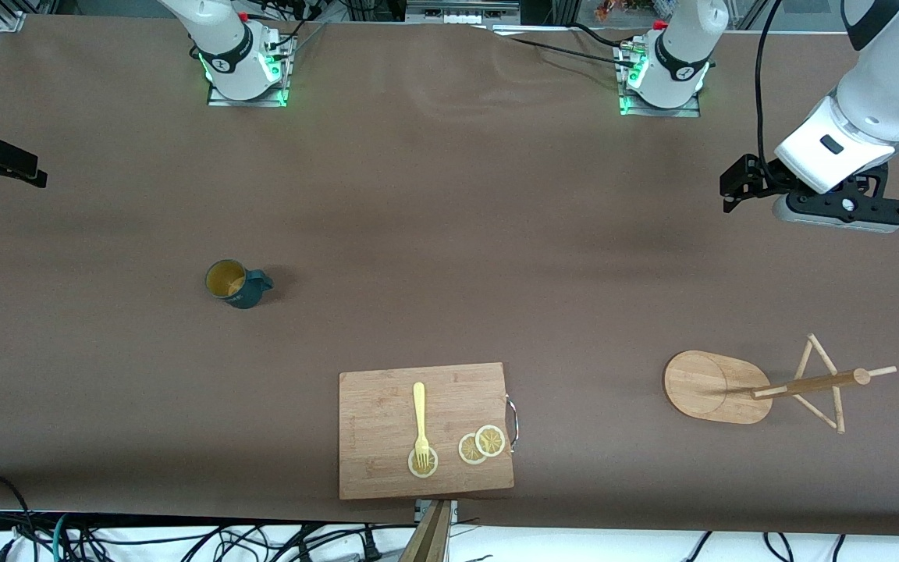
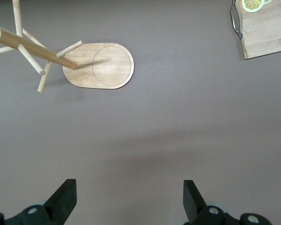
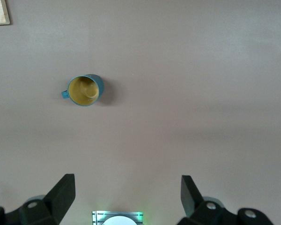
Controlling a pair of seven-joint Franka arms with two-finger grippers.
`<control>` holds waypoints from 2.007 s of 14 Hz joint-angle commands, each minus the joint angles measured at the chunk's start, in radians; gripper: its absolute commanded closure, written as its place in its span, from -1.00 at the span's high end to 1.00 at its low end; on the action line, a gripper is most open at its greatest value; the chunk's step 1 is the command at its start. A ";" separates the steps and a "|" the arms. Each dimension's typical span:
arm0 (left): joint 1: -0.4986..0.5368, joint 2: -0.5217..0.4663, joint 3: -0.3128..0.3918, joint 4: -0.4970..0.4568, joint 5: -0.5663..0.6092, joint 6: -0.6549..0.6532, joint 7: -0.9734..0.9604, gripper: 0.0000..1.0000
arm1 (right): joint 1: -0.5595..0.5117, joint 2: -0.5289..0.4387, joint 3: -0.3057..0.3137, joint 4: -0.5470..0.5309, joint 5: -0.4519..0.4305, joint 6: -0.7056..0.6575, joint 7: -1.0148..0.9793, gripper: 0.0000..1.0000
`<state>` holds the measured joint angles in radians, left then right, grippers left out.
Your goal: Pass cup and hang on rack
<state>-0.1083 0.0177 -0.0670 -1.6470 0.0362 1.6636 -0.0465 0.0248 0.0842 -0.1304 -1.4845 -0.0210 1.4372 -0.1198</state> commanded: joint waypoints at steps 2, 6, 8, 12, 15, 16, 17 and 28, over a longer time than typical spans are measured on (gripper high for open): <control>0.009 0.004 -0.004 0.019 -0.015 -0.024 0.023 1.00 | -0.008 -0.006 0.012 -0.005 0.004 0.003 0.011 1.00; 0.009 0.008 -0.005 0.018 -0.018 -0.022 0.017 1.00 | -0.009 -0.006 0.011 -0.005 0.016 0.003 0.011 1.00; 0.009 0.022 -0.004 0.023 -0.021 -0.018 0.022 1.00 | -0.009 -0.008 0.011 -0.005 0.016 0.003 0.011 1.00; 0.006 0.037 -0.004 0.036 -0.021 -0.011 0.019 1.00 | -0.009 -0.006 0.009 -0.005 0.016 0.003 0.011 1.00; 0.004 0.044 -0.005 0.050 -0.021 -0.019 0.019 1.00 | -0.011 -0.008 0.011 -0.005 0.015 0.003 0.011 1.00; 0.004 0.047 -0.005 0.052 -0.021 -0.016 0.019 1.00 | -0.011 -0.006 0.011 -0.004 0.015 0.005 0.011 1.00; 0.006 0.047 -0.005 0.052 -0.021 -0.015 0.019 1.00 | -0.011 -0.006 0.011 -0.003 0.015 0.014 0.008 1.00; 0.007 0.047 -0.005 0.052 -0.021 -0.015 0.020 1.00 | 0.017 0.144 0.023 -0.010 0.015 0.101 -0.008 1.00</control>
<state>-0.1084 0.0492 -0.0695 -1.6274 0.0339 1.6629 -0.0465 0.0301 0.1811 -0.1138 -1.4954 -0.0151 1.5128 -0.1223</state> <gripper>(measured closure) 0.000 0.000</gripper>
